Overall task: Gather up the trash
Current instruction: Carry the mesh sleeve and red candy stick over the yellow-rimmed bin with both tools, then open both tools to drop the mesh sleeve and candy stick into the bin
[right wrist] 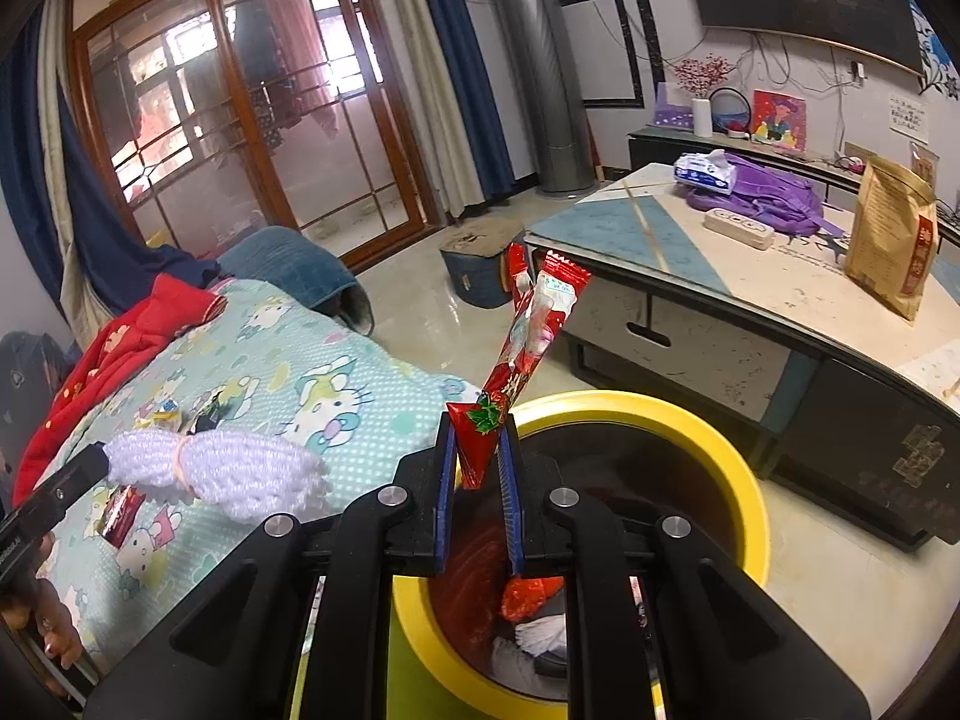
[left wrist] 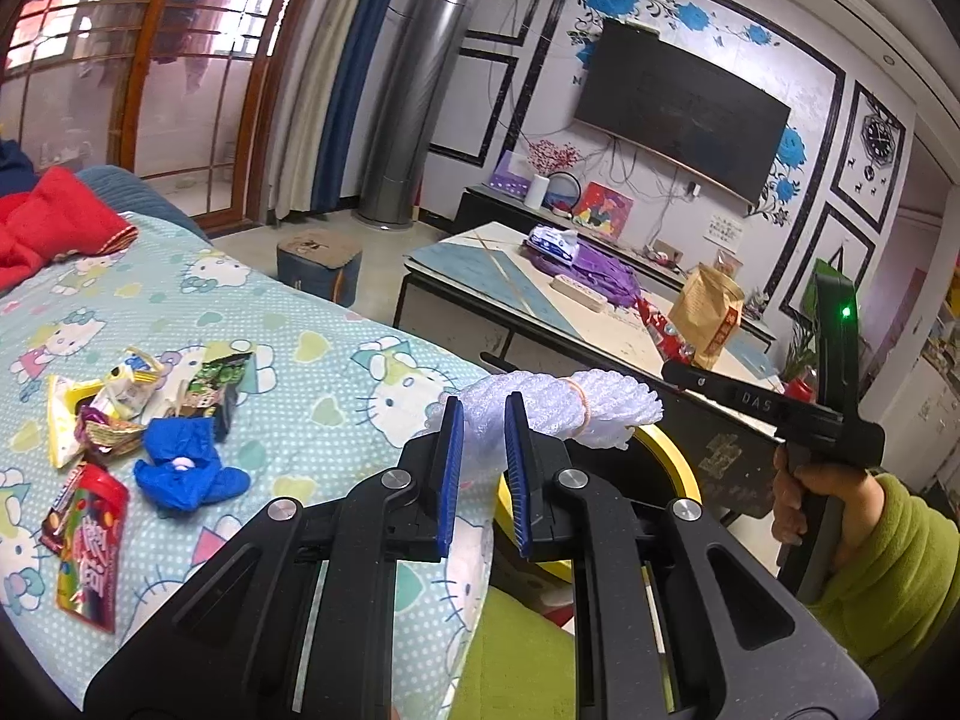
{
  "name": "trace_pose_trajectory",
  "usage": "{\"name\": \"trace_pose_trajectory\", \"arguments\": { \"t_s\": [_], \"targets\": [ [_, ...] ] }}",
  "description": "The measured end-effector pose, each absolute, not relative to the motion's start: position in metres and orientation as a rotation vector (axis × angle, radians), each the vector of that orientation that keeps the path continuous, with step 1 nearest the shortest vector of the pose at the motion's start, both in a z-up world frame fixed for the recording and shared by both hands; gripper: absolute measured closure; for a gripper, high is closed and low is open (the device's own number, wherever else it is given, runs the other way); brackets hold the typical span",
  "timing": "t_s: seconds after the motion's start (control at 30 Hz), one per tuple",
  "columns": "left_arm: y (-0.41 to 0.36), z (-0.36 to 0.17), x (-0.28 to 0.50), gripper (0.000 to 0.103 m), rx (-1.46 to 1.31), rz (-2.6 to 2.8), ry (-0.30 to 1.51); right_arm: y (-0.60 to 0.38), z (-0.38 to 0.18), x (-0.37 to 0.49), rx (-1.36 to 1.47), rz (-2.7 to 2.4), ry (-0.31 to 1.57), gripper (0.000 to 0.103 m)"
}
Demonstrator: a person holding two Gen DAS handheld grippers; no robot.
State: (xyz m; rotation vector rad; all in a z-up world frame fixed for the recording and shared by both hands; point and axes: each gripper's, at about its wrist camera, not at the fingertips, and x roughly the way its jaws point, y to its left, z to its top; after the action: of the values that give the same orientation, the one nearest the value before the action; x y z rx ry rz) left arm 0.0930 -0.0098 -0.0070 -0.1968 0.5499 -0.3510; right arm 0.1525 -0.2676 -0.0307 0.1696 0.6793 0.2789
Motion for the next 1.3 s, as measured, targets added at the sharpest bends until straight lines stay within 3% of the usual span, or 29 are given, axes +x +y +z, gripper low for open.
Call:
{"name": "trace_pose_trajectory", "arguments": {
  "t_s": [1.3],
  "targets": [
    [-0.122,-0.061,0.112,0.094,0.021,-0.509,0.685,-0.320,-0.064,0.171,0.225,0.260,0.782,0.089]
  ]
}}
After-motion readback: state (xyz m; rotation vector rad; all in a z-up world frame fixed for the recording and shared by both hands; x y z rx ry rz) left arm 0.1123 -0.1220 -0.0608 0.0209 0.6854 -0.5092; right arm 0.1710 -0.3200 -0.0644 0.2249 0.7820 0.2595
